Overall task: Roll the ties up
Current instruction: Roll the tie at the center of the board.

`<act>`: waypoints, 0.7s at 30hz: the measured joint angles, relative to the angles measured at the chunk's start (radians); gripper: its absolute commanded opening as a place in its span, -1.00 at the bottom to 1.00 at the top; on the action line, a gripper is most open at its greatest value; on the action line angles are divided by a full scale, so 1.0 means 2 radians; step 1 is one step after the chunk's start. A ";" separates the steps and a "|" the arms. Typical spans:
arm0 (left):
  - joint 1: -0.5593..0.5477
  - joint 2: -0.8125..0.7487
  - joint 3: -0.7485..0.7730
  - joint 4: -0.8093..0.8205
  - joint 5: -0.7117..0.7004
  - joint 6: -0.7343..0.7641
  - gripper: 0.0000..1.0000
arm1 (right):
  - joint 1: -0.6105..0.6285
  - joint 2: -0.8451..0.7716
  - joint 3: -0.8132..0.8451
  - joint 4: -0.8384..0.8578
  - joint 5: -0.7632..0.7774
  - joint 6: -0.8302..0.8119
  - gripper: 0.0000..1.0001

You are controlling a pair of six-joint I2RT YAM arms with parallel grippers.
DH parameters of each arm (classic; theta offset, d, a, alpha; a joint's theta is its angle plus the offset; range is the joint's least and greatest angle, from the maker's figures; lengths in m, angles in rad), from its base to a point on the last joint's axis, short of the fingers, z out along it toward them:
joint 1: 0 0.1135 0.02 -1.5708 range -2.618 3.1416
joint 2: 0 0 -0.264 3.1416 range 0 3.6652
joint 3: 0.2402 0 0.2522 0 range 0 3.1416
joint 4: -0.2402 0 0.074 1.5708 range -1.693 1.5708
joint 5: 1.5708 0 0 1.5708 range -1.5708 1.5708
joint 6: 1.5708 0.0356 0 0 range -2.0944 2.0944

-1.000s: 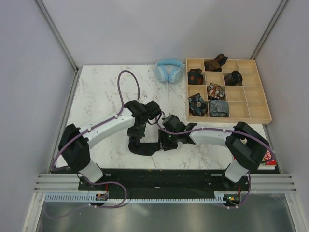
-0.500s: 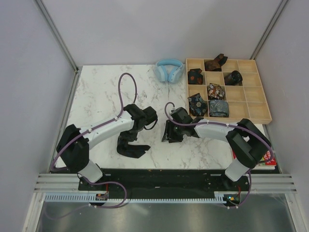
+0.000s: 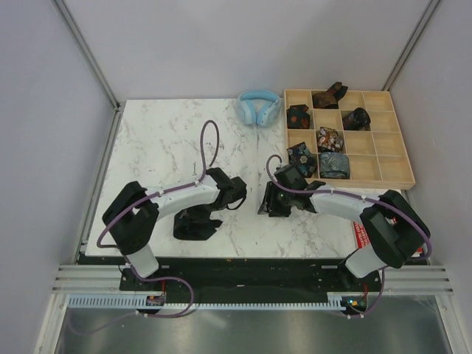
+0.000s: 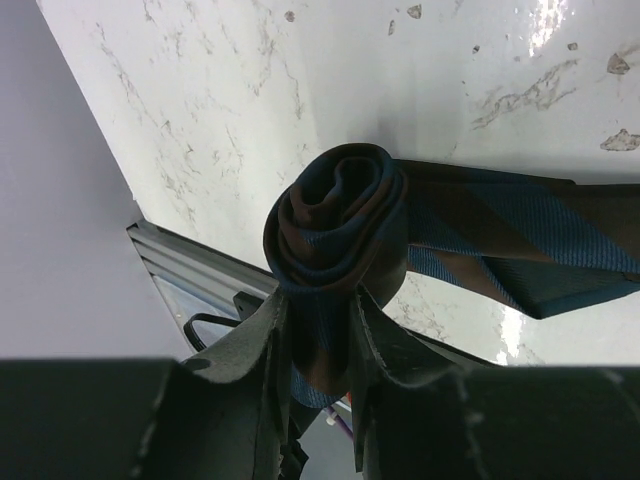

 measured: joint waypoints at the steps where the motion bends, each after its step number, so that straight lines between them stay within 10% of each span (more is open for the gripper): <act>1: -0.004 0.005 0.000 0.000 -0.001 -0.002 -0.97 | -0.002 -0.004 -0.002 -0.001 0.000 0.001 0.06; 16: -0.081 0.115 0.036 -0.006 -0.008 -0.026 -0.56 | -0.016 -0.033 -0.022 -0.006 0.001 0.004 0.06; 21: -0.091 0.122 0.039 0.003 0.011 -0.023 0.50 | -0.019 -0.036 -0.025 -0.008 0.001 0.004 0.06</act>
